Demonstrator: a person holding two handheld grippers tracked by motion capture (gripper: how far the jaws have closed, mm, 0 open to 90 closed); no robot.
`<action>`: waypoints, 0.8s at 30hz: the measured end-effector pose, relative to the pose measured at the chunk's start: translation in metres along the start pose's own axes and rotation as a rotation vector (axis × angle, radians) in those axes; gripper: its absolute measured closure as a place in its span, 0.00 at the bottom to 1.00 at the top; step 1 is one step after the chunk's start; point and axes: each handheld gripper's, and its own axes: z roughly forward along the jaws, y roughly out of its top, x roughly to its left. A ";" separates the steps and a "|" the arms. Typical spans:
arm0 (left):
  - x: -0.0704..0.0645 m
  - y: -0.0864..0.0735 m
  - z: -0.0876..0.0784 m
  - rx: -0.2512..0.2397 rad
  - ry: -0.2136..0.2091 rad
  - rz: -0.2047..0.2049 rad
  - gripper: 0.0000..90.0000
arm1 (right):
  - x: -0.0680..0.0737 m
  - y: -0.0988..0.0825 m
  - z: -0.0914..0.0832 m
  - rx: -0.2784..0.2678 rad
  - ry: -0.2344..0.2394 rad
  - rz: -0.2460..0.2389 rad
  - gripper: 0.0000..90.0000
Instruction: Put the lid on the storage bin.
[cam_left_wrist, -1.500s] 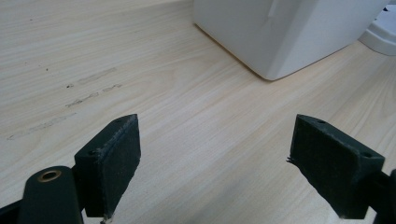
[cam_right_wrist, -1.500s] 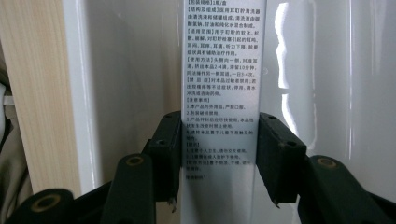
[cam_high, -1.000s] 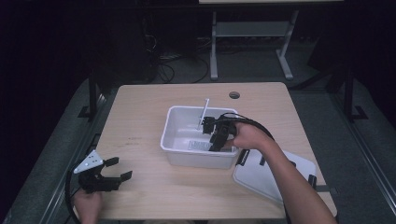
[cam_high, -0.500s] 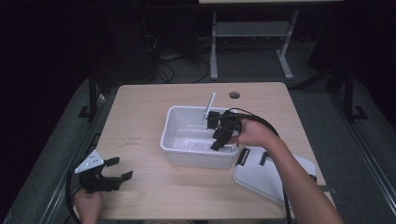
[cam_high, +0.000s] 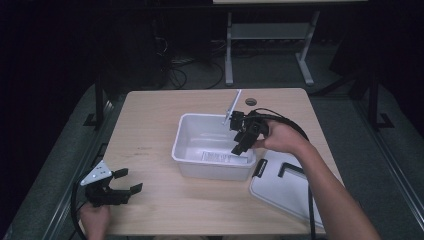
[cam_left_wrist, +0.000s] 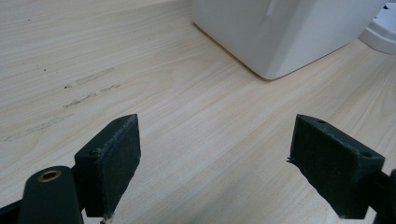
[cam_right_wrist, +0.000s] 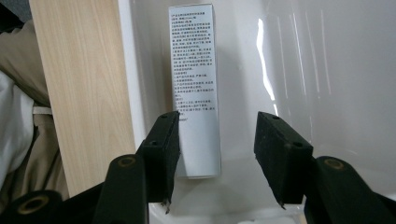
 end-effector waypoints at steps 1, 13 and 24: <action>0.000 0.000 0.000 0.000 -0.001 0.000 0.17 | 0.000 -0.001 -0.002 -0.001 -0.001 0.005 0.55; -0.001 0.000 0.001 0.005 0.003 0.006 0.17 | -0.003 -0.020 -0.020 -0.013 -0.027 0.033 0.55; -0.001 0.001 0.002 0.004 -0.001 0.005 0.17 | -0.004 -0.045 -0.031 -0.031 -0.047 0.081 0.54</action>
